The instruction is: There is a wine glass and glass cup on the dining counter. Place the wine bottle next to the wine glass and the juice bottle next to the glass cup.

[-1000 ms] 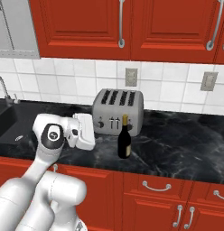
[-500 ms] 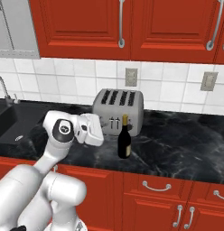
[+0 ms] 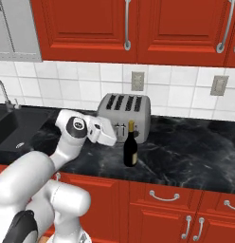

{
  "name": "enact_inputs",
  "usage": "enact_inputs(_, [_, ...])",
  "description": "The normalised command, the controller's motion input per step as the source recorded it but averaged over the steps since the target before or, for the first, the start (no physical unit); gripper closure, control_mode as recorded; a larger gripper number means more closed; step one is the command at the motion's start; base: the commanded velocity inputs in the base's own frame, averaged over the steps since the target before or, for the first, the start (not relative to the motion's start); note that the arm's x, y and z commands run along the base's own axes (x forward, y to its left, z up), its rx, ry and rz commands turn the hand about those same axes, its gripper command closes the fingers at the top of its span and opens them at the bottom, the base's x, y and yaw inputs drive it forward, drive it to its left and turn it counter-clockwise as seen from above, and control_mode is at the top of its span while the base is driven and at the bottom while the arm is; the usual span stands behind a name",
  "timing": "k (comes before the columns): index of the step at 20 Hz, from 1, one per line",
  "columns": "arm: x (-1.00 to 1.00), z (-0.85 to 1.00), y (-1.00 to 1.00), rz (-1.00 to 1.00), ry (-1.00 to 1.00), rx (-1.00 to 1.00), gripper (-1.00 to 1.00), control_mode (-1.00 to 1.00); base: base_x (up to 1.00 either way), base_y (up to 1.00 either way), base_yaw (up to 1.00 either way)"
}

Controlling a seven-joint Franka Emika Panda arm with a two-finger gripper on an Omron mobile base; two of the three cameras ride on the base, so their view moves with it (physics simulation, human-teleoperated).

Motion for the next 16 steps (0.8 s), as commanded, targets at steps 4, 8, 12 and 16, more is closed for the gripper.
enact_inputs(4, [0.26,-0.12,-0.05,0.03,0.01,0.00,-1.00,-1.00,0.00,0.00,0.00])
enact_inputs(8, [0.22,-0.15,-0.06,0.04,0.00,-0.03,-1.00,-1.00,0.00,0.00,0.00])
enact_inputs(12, [0.10,-0.20,-0.07,0.04,0.00,-0.08,-1.00,-1.00,0.00,0.00,0.00])
enact_inputs(16, [0.00,-0.16,-0.16,0.04,0.00,-0.07,-1.00,-1.00,0.00,0.00,0.00])
